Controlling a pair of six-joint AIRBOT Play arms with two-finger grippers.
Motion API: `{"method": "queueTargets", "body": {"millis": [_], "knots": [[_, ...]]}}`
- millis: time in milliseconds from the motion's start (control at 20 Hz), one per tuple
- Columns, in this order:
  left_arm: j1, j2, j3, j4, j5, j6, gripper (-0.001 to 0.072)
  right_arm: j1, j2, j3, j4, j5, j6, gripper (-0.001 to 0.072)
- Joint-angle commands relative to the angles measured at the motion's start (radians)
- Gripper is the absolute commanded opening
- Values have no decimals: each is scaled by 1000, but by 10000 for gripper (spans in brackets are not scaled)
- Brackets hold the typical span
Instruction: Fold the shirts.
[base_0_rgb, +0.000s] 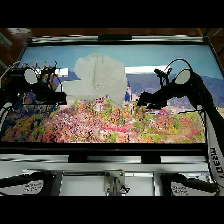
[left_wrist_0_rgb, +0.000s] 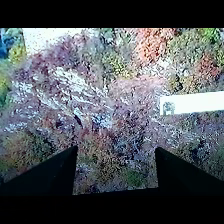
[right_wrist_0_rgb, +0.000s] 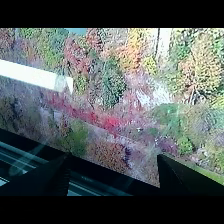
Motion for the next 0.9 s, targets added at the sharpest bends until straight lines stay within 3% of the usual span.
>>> {"method": "queueTargets", "body": {"millis": [0, 400, 450, 500, 650, 850], "knots": [[0, -1, 1, 3, -1, 0, 556, 1, 1, 0, 0, 0, 1, 645], [0, -9, 1, -55, 21, 0, 556, 1, 1, 0, 0, 1, 1, 645], [-1, -13, 1, -105, 51, 9, 571, 1, 1, 0, 0, 1, 1, 645], [-1, -18, 2, -150, 105, 23, 690, 1, 1, 0, 0, 1, 1, 645], [0, -73, 70, -204, 236, 23, 696, 1, 1, 0, 0, 1, 1, 645], [14, -257, 266, -203, 217, 22, 695, 1, 1, 0, 19, -100, 16, 645]]}}
